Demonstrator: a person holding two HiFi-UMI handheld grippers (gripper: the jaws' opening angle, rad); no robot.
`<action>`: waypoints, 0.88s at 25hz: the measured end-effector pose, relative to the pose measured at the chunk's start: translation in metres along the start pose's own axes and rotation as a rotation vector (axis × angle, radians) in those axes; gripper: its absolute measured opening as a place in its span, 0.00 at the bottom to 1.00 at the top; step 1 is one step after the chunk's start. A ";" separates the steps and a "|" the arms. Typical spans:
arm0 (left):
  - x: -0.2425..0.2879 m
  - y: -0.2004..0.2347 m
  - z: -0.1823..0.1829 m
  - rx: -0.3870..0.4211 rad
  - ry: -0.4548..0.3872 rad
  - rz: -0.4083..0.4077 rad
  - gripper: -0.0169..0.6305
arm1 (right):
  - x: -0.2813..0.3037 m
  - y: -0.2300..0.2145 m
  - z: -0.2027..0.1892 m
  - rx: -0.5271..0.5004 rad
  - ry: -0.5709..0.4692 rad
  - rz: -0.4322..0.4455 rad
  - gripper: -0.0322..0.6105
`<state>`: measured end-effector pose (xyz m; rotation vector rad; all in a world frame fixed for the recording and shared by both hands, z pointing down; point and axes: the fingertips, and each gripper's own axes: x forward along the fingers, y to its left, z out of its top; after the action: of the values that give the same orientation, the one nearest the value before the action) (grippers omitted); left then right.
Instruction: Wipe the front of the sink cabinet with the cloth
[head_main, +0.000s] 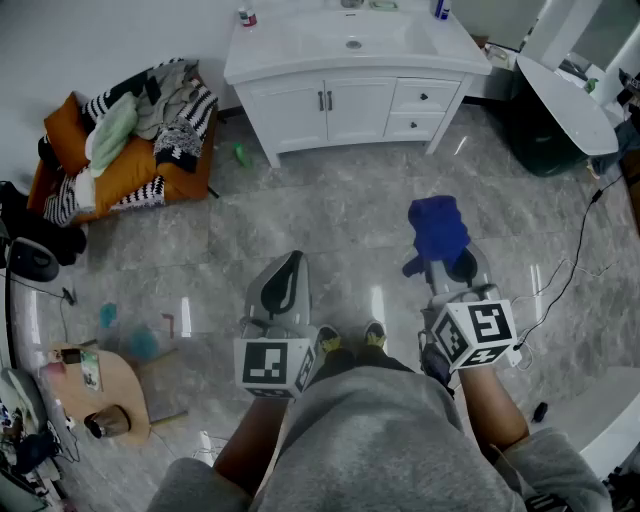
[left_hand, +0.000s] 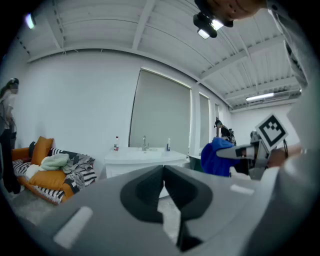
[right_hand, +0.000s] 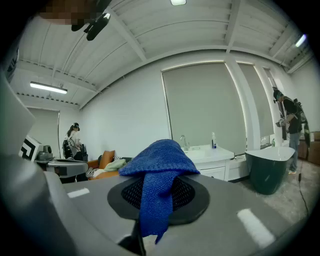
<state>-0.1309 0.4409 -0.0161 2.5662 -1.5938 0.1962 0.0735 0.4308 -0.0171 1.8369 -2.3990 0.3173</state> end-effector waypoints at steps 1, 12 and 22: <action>-0.001 0.001 0.001 -0.004 0.000 0.000 0.04 | 0.000 0.002 -0.001 0.001 0.001 -0.001 0.17; -0.015 0.028 0.005 0.000 -0.005 0.004 0.04 | 0.004 0.026 -0.005 0.020 0.009 -0.026 0.17; -0.031 0.067 0.007 0.022 0.010 0.048 0.04 | 0.013 0.065 -0.003 0.023 -0.004 -0.011 0.16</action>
<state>-0.2041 0.4379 -0.0263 2.5405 -1.6601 0.2317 0.0070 0.4357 -0.0183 1.8615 -2.3968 0.3427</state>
